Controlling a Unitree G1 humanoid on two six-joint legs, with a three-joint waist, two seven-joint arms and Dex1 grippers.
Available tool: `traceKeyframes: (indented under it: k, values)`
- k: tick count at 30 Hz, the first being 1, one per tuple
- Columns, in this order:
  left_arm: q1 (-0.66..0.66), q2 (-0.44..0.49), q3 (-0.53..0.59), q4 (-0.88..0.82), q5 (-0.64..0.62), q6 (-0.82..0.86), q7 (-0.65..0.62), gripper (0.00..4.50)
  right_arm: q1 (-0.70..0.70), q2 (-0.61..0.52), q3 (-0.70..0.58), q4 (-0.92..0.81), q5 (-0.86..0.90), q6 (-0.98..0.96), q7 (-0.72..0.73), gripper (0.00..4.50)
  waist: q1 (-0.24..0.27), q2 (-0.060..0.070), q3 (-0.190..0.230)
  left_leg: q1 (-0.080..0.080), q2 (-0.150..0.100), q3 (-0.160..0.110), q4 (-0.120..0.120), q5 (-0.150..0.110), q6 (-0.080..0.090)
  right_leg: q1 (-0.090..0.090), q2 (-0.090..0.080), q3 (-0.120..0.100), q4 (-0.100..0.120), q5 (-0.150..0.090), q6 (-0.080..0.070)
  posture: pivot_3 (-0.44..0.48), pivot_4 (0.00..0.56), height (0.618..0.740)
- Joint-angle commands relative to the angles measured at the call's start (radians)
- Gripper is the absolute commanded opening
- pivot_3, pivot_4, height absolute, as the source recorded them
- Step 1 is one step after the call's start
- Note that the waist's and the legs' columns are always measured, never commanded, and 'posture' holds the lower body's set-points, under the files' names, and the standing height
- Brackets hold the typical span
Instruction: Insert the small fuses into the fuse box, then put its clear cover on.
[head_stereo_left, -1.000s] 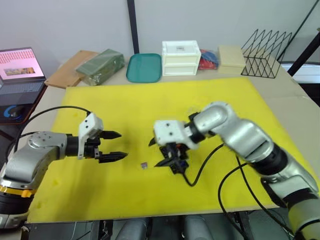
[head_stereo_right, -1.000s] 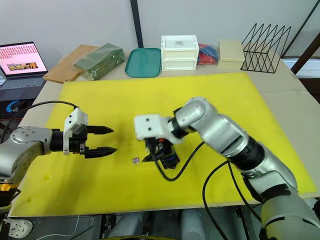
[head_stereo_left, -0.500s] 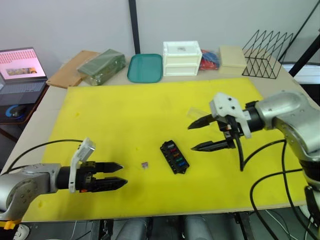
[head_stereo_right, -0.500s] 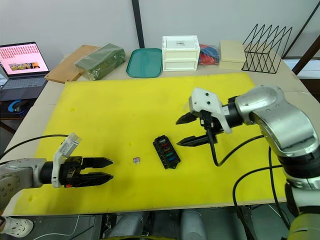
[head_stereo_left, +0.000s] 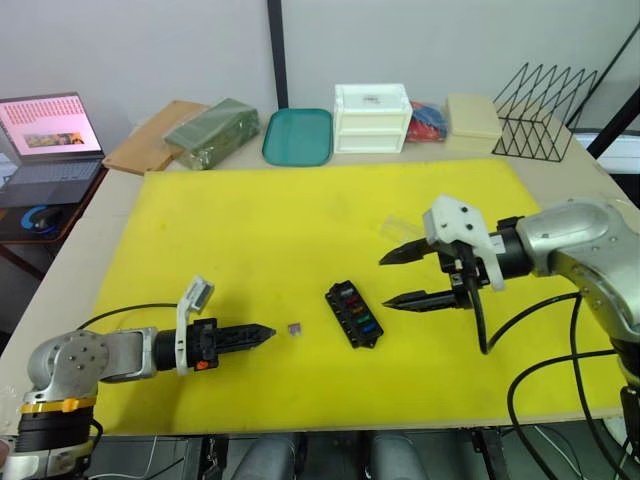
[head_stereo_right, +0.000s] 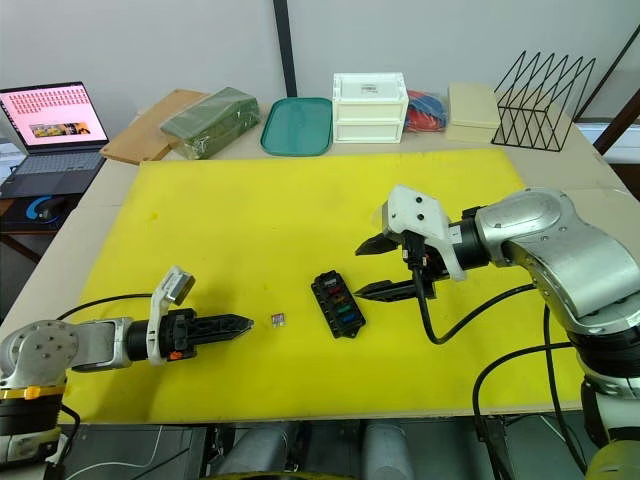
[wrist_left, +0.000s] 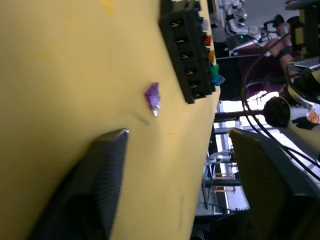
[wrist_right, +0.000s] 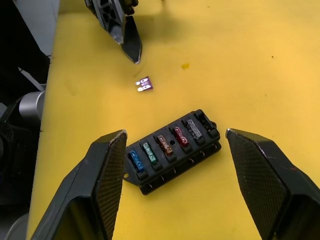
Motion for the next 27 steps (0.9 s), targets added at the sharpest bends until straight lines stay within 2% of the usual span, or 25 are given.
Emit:
traceKeyframes:
  k: [1,6,11,26,27]
  values:
    - [-0.007,-0.036,0.007,0.018,-0.015,0.034,0.046,2.90,-0.033,-0.009,-0.004,-0.020,0.009,-0.009,-0.010,3.41,0.000,0.000,0.000,0.000,0.000,0.000,0.000,0.000,0.000,0.000,0.000,0.000,0.000,0.000,0.000,0.000,0.150,0.740]
    - [-0.032,-0.131,0.020,0.008,-0.059,0.081,0.120,2.90,-0.056,-0.002,0.017,-0.006,0.003,-0.011,-0.017,3.41,0.008,0.000,0.000,0.000,0.000,0.000,0.000,0.000,0.000,0.001,-0.001,0.000,0.000,0.000,0.000,0.000,0.150,0.740]
    - [-0.034,-0.186,0.009,-0.005,-0.048,0.097,0.179,2.90,-0.070,-0.002,0.032,0.003,-0.002,-0.014,-0.024,3.41,0.009,0.000,0.000,0.000,-0.001,0.000,0.001,0.000,0.000,0.001,-0.001,0.000,0.000,0.000,0.000,0.000,0.150,0.740]
    - [-0.052,-0.251,0.007,-0.004,-0.020,0.100,0.261,2.90,-0.078,-0.004,0.046,0.004,-0.014,-0.023,-0.045,3.41,0.029,0.000,-0.001,0.001,-0.001,0.000,0.001,0.000,0.000,0.001,-0.002,0.000,0.000,0.000,0.000,0.000,0.150,0.740]
    - [-0.052,-0.252,0.006,-0.006,-0.019,0.099,0.262,2.71,-0.078,-0.004,0.046,0.003,-0.014,-0.023,-0.046,3.41,0.029,0.000,-0.001,0.001,-0.001,0.000,0.001,0.000,0.000,0.002,-0.002,0.000,0.000,0.000,0.000,0.000,0.150,0.740]
